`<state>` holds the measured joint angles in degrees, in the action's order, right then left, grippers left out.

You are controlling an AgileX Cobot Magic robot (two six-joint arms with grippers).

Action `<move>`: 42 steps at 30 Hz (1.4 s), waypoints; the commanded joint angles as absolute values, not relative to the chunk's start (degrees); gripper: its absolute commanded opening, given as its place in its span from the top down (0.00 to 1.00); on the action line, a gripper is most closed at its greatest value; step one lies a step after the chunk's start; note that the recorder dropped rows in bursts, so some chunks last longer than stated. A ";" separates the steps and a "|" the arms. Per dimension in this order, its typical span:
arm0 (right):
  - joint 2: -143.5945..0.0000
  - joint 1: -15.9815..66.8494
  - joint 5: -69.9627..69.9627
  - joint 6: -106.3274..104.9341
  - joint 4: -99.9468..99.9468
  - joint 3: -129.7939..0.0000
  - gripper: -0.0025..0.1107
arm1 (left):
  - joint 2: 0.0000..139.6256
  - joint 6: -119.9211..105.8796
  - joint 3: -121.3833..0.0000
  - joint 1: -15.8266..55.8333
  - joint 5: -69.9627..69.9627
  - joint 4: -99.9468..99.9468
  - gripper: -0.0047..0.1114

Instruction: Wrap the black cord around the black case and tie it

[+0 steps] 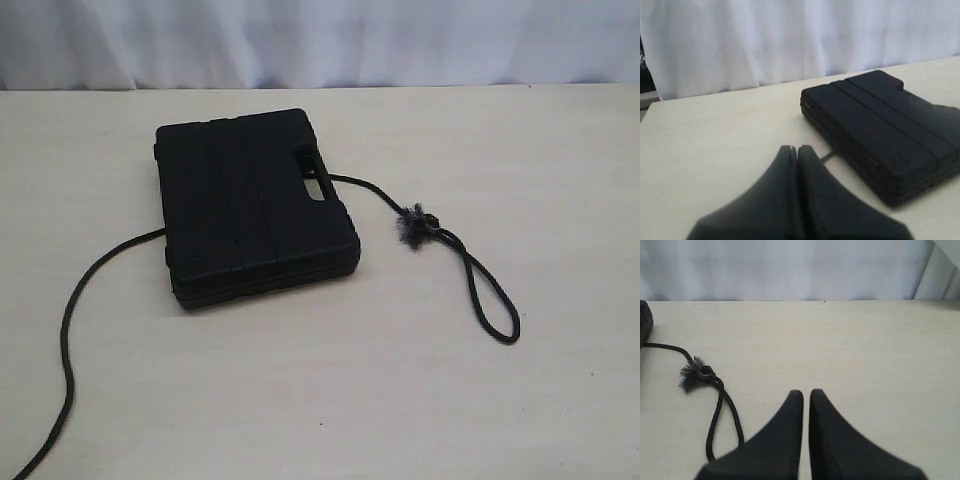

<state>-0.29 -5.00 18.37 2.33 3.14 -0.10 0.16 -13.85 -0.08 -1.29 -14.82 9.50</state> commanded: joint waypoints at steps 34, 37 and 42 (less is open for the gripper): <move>0.00 -5.23 -0.81 6.56 -39.65 0.00 0.94 | 22.20 27.42 -14.41 -1.34 37.53 -0.52 0.96; 0.00 -5.23 -0.54 4.36 -39.54 0.00 0.94 | 37.56 27.29 -28.23 -1.34 18.57 -2.38 0.96; 0.00 -5.23 0.00 2.02 -39.54 0.00 0.94 | 64.26 19.67 -55.47 2.64 -19.59 -14.51 0.96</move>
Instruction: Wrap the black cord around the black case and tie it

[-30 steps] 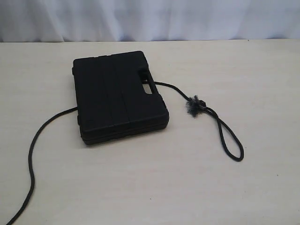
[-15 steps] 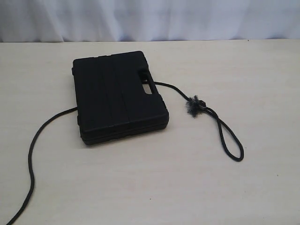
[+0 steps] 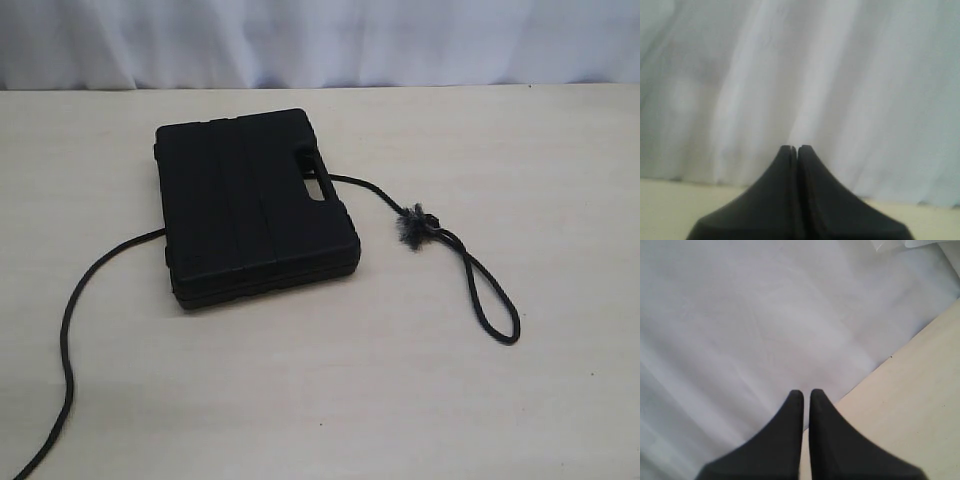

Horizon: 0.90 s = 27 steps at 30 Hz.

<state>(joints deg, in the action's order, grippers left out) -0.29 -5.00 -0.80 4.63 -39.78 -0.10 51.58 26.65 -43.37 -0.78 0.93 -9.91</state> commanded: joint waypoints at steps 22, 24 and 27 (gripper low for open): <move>0.00 -5.23 1.38 -0.87 -39.54 0.00 0.94 | 108.28 1.78 -92.13 26.05 -49.20 -5.37 0.96; 0.00 -5.23 1.84 -0.87 -39.54 0.00 0.94 | 108.68 -7.52 -92.13 26.05 -48.99 2.79 0.96; 0.00 -5.23 3.01 -0.87 -39.54 0.00 0.94 | 108.98 -16.69 -92.13 26.05 -48.79 10.73 0.96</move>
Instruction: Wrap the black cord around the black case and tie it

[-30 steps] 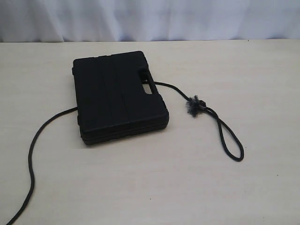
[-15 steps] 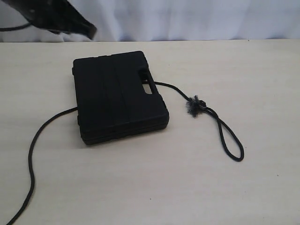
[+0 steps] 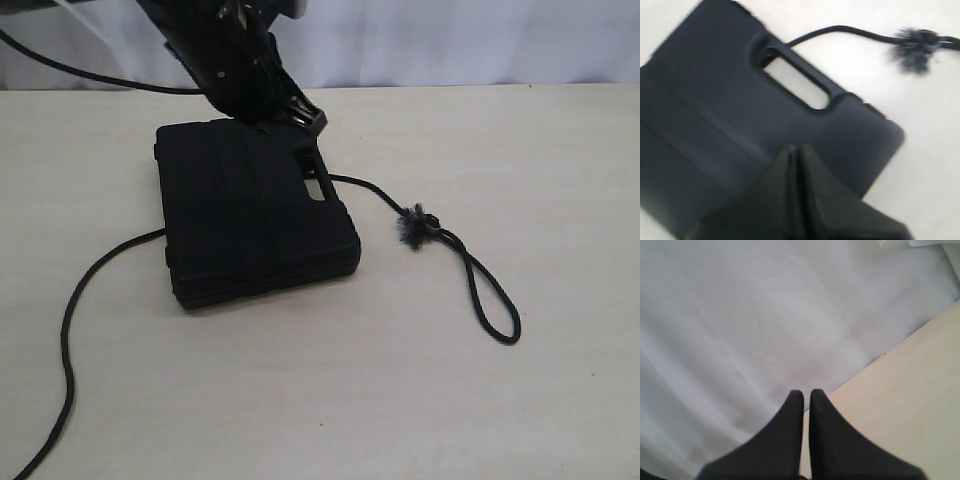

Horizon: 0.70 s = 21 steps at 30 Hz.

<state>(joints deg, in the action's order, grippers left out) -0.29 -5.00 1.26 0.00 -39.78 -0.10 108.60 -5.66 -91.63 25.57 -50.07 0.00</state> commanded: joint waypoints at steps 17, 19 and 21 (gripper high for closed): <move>-13.77 -5.23 -4.33 2.34 -44.98 -18.43 0.94 | 109.34 -17.83 -92.13 26.05 -47.98 3.45 0.85; -21.56 -5.23 -2.33 2.22 -41.95 -23.97 0.94 | 109.34 -17.71 -92.13 26.05 -49.13 1.33 0.77; -30.14 -5.23 1.63 2.22 -37.29 -29.89 0.94 | 108.95 -17.43 -92.13 26.05 -49.93 -0.88 0.69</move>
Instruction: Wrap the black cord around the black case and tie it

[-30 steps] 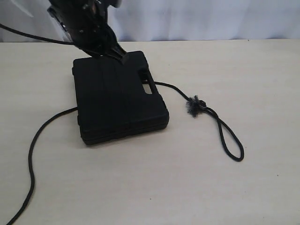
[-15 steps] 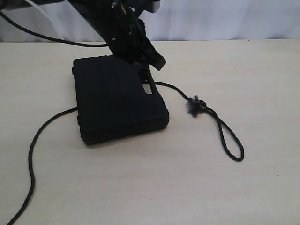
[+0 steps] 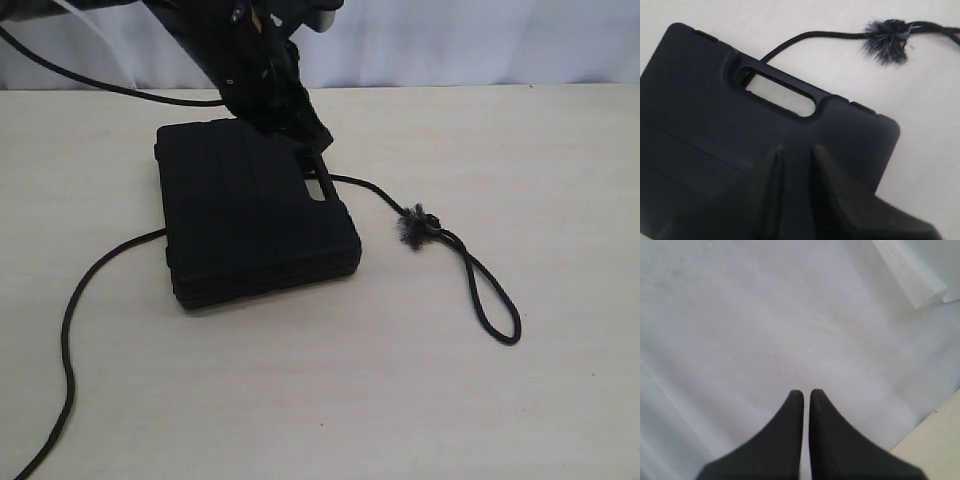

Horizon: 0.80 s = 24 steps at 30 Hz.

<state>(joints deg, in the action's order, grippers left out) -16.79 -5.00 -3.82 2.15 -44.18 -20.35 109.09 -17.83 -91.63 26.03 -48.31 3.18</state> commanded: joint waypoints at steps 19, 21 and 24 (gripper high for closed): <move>-87.87 4.40 42.50 -18.70 -25.07 -76.84 0.84 | 88.41 -0.51 -72.26 21.33 -33.07 -15.37 0.65; -92.45 9.11 42.94 -13.14 -16.84 -81.27 0.84 | 85.38 0.98 -66.80 21.88 -28.01 -14.78 0.65; -101.25 15.93 48.49 -5.94 -2.31 -88.99 0.84 | 82.37 1.35 -59.15 23.80 -24.45 -14.09 0.65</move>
<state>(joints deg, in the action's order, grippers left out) -94.12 10.79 43.80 -12.38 -14.64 -83.20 85.13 0.00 -65.15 22.07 -28.77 -15.09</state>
